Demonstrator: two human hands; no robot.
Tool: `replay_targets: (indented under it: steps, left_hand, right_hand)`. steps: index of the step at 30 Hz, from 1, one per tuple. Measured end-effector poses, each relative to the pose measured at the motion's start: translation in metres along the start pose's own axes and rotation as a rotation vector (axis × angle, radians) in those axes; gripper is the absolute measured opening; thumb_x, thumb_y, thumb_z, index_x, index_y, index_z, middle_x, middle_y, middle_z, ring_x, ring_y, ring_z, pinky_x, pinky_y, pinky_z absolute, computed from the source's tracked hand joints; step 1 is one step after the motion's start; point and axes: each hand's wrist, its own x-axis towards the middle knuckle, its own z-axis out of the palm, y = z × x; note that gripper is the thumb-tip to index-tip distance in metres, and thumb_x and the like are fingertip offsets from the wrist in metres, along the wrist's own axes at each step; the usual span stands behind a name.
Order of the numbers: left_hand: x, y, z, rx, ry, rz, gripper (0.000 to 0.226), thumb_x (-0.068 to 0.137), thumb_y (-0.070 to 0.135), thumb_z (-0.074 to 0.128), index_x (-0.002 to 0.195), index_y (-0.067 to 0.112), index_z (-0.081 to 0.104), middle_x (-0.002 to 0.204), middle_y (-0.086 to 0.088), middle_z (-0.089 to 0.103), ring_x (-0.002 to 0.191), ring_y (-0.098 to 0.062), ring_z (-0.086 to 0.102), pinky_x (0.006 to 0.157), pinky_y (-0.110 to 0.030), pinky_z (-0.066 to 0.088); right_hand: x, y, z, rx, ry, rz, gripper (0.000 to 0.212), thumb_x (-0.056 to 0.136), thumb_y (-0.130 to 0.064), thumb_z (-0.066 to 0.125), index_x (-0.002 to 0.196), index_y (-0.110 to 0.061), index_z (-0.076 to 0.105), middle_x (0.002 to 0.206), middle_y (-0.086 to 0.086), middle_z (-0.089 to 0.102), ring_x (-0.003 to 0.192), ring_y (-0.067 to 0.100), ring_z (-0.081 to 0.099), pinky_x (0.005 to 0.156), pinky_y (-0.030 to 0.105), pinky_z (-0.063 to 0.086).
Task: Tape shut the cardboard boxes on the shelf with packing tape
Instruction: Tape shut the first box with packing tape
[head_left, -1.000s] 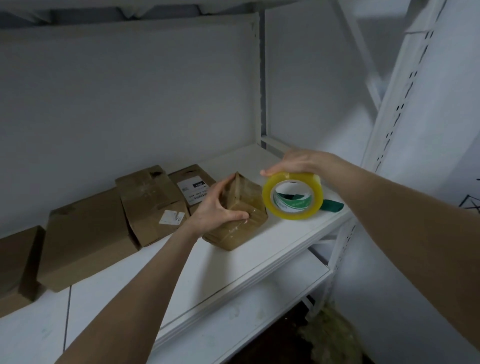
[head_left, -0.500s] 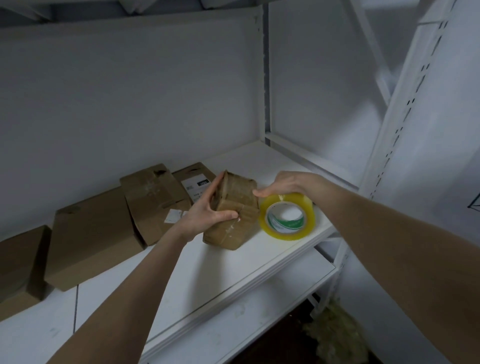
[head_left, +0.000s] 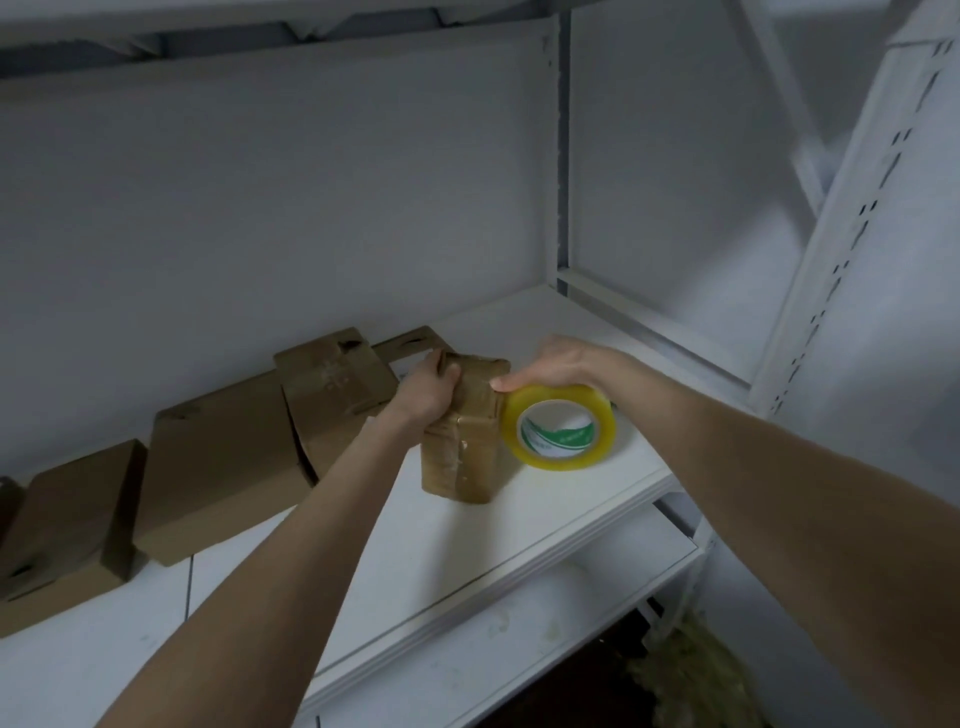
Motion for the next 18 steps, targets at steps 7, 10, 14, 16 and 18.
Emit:
replay_targets:
  steps: [7,10,14,16,18]
  left_hand:
    - [-0.004,0.010,0.018,0.029,0.093,0.128,0.047,0.104,0.020,0.031,0.150,0.012,0.026,0.148,-0.013,0.039,0.135,-0.031,0.039,0.111,-0.040,0.033]
    - [-0.001,0.025,0.024,0.426,0.119,0.221,0.049,0.102,0.012,0.031,0.151,0.018,0.022,0.157,-0.008,0.024,0.140,-0.030,0.030,0.110,-0.043,0.033]
    - [0.003,0.043,0.039,0.678,-0.001,0.369,0.040,0.103,0.028,0.025,0.138,0.014,0.038,0.153,-0.008,0.029,0.142,-0.029,0.023,0.115,-0.048,0.018]
    - [0.007,0.040,0.044,0.758,-0.036,0.388,0.043,0.103,0.031,0.021,0.142,0.016,0.033,0.155,-0.006,0.026,0.143,-0.027,0.021,0.116,-0.047,0.014]
    - [0.011,0.038,0.045,0.795,-0.048,0.379,0.047,0.104,0.032,0.018,0.148,0.018,0.026,0.158,-0.005,0.019,0.145,-0.025,0.017,0.118,-0.045,0.011]
  right_hand:
    - [-0.003,0.000,-0.025,-0.122,0.051,0.049,0.071,0.072,-0.070,0.068,0.112,-0.011,0.062,0.111,0.008,0.062,0.098,0.027,0.059,0.080,0.032,0.045]
    - [-0.002,0.003,-0.024,-0.120,0.095,0.063,0.079,0.062,-0.074,0.071,0.116,-0.017,0.062,0.114,0.004,0.062,0.104,0.028,0.060,0.092,0.038,0.050]
    - [-0.004,0.009,-0.023,-0.112,0.076,0.024,0.038,0.079,-0.056,0.067,0.088,-0.020,0.057,0.099,0.004,0.061,0.088,0.023,0.056,0.076,0.030,0.043]
    - [-0.007,0.020,-0.026,0.004,0.028,0.017,0.032,0.086,-0.053,0.064,0.094,-0.023,0.056,0.098,0.003,0.060,0.086,0.019,0.054,0.075,0.030,0.039]
    - [-0.013,0.033,-0.029,0.143,-0.008,0.026,0.035,0.087,-0.056,0.062,0.100,-0.024,0.057,0.093,-0.002,0.060,0.083,0.015,0.055,0.072,0.027,0.040]
